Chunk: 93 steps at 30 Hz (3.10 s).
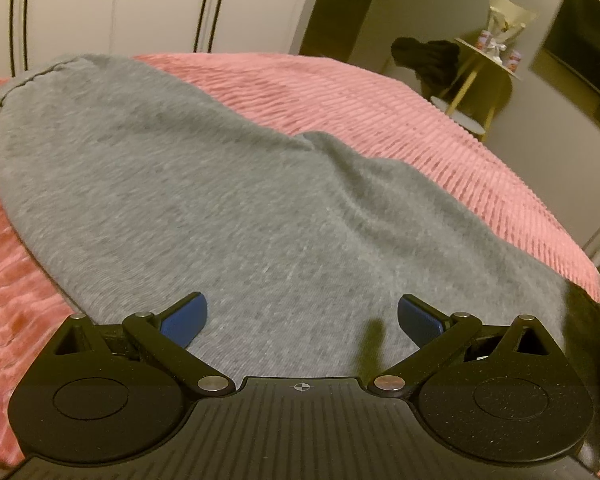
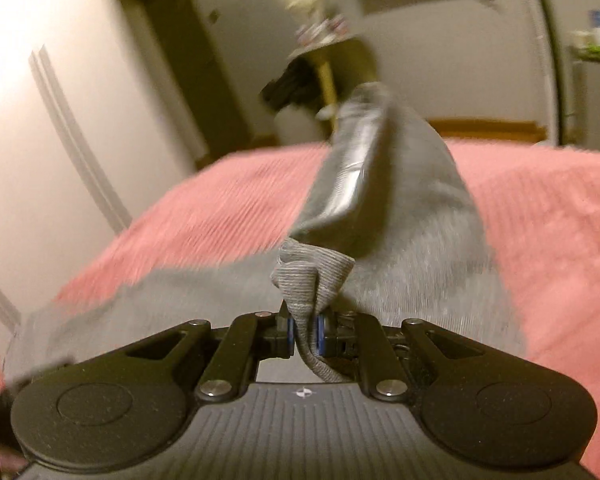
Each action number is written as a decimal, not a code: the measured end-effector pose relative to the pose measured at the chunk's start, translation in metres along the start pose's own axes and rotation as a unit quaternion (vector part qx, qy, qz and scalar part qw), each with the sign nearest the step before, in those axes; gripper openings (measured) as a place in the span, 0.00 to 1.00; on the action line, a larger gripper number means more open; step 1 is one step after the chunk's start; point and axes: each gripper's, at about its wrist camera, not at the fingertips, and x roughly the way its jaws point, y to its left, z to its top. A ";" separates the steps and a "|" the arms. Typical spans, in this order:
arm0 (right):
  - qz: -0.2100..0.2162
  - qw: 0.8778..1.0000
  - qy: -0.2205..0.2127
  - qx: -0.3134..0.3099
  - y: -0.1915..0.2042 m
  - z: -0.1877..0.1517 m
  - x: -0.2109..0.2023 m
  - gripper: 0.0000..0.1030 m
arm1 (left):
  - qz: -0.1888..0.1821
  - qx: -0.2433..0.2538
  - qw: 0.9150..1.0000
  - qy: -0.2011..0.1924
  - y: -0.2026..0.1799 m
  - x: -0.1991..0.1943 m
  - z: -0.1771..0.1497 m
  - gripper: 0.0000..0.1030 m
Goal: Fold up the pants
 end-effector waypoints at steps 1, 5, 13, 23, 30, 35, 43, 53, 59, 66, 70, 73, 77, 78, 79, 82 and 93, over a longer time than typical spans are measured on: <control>0.009 1.000 0.015 -0.005 0.008 -0.009 0.005 0.09 | -0.001 0.001 1.000 -0.001 0.000 0.000 0.000 1.00; 0.012 0.998 0.043 -0.036 0.030 -0.031 0.013 0.10 | -0.002 0.007 1.000 -0.003 -0.002 0.000 0.000 1.00; 0.012 0.997 0.062 -0.034 0.019 -0.029 0.011 0.15 | -0.002 0.013 1.000 -0.001 -0.004 0.001 -0.001 1.00; 0.048 0.994 0.088 0.044 -0.004 -0.033 -0.004 0.46 | 0.001 0.023 1.000 -0.002 -0.008 -0.002 -0.003 1.00; 0.035 0.969 0.041 0.243 -0.070 -0.039 -0.038 0.51 | 0.003 0.028 1.000 -0.003 -0.011 -0.003 -0.005 1.00; 0.035 0.930 0.019 0.364 -0.107 -0.055 -0.050 0.52 | 0.003 0.034 0.999 -0.004 -0.014 -0.004 -0.006 1.00; 0.022 0.926 0.009 0.378 -0.108 -0.060 -0.050 0.52 | 0.004 0.034 0.999 -0.001 -0.015 -0.005 -0.006 1.00; 0.005 0.937 -0.003 0.350 -0.109 -0.055 -0.053 0.38 | 0.008 0.041 0.999 -0.001 -0.019 -0.006 -0.007 1.00; 0.051 0.919 0.006 0.391 -0.117 -0.060 -0.041 0.39 | 0.011 0.054 0.998 -0.005 -0.025 -0.009 -0.010 1.00; 0.006 0.927 -0.016 0.374 -0.116 -0.057 -0.038 0.35 | 0.012 0.074 0.997 -0.009 -0.032 -0.013 -0.013 1.00; -0.067 0.942 -0.012 0.328 -0.111 -0.052 -0.043 0.27 | -0.017 0.099 0.995 -0.006 -0.040 -0.019 -0.012 1.00; -0.079 0.945 -0.010 0.318 -0.109 -0.051 -0.046 0.27 | -0.061 0.121 0.991 0.003 -0.057 -0.022 -0.010 1.00; -0.110 0.946 -0.027 0.303 -0.108 -0.050 -0.059 0.34 | -0.135 0.097 0.985 0.050 -0.084 -0.014 -0.003 1.00; -0.121 0.947 -0.034 0.295 -0.109 -0.049 -0.062 0.35 | -0.151 0.087 0.982 0.065 -0.089 -0.010 -0.001 1.00; -0.123 0.948 -0.039 0.292 -0.109 -0.049 -0.064 0.35 | -0.171 0.072 0.979 0.087 -0.096 -0.002 0.002 1.00; -0.107 0.950 -0.041 0.290 -0.110 -0.050 -0.064 0.35 | -0.216 0.039 0.964 0.152 -0.114 0.021 0.005 1.00; -0.093 0.962 -0.026 0.255 -0.108 -0.053 -0.038 0.44 | -0.245 0.071 0.940 0.226 -0.164 0.067 -0.008 0.70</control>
